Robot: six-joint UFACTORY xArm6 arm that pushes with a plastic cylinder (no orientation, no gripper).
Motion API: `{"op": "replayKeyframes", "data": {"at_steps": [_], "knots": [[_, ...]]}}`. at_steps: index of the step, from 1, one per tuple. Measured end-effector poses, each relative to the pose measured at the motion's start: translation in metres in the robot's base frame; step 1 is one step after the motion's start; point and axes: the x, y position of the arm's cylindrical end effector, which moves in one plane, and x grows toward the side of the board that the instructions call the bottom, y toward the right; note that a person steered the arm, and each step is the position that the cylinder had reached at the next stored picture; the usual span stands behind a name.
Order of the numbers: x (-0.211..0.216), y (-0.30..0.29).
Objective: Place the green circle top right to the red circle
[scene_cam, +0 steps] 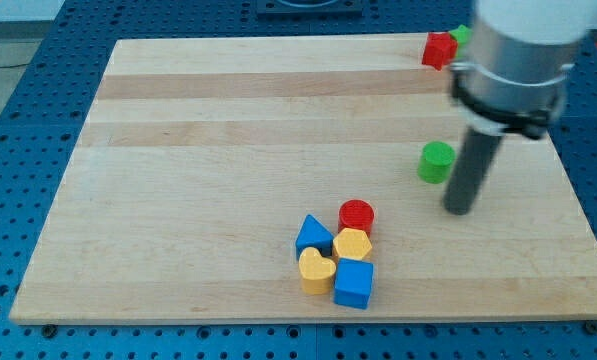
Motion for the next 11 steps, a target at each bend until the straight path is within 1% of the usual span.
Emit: {"op": "replayKeyframes", "data": {"at_steps": [1,2,3,7,9,10,11], "knots": [[-0.024,0.045],[-0.072,0.031],[-0.082,-0.005],[-0.057,-0.035],[-0.051,-0.076],[-0.043,-0.057],[-0.039,-0.050]]}}
